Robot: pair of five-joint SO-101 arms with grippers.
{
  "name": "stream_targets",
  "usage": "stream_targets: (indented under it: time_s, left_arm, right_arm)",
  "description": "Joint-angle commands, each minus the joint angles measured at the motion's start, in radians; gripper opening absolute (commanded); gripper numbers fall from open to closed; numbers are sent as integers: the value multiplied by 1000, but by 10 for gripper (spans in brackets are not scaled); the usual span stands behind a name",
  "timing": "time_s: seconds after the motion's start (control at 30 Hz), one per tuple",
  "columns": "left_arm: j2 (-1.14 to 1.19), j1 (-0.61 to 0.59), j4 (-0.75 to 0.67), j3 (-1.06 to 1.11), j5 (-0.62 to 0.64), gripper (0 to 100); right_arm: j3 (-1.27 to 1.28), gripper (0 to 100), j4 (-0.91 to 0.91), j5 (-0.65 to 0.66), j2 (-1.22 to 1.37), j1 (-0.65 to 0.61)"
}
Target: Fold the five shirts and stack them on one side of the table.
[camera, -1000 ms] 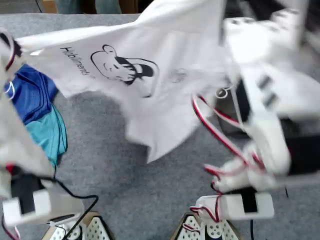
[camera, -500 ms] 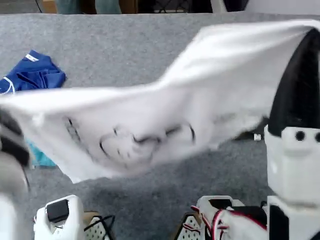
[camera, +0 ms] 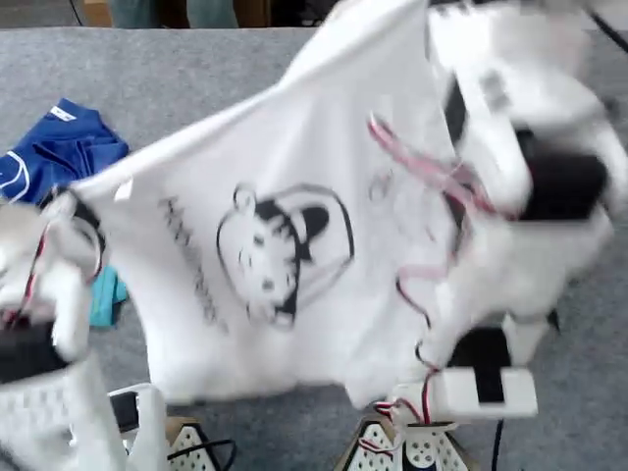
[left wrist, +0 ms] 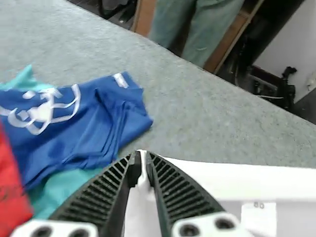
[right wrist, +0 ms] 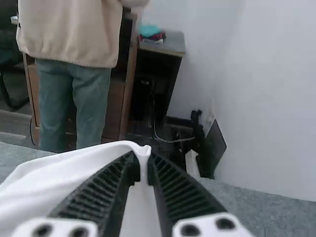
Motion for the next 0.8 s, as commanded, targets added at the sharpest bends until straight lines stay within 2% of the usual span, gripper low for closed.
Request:
stream_targets:
  time_s: [0.0, 0.07, 0.13, 0.23, 0.33, 0.5, 0.7, 0.77]
  left_arm:
    - [198, 27, -497, 105, -8, 29]
    - [364, 30, -692, 67, -3, 29]
    - [548, 30, -813, -39, -2, 29]
    - [815, 38, -827, -283, -6, 29]
    - [1034, 41, -733, -539, -6, 29]
    - [1221, 41, -457, -865, -6, 29]
    - [1232, 51, -118, -954, -12, 29]
    - [1232, 59, 0, -954, -68, 29]
  right_arm:
    - [70, 13, -278, 5, 130, 17]
    - [97, 13, -427, 6, 219, 15]
    - [102, 13, -562, 6, 309, 14]
    - [77, 13, -721, 6, 433, 14]
    - [21, 13, -756, 6, 530, 5]
    - [-76, 13, -654, 6, 627, -8]
    - [-177, 13, -368, 8, 644, 5]
    - [-222, 13, -244, 15, 644, 9]
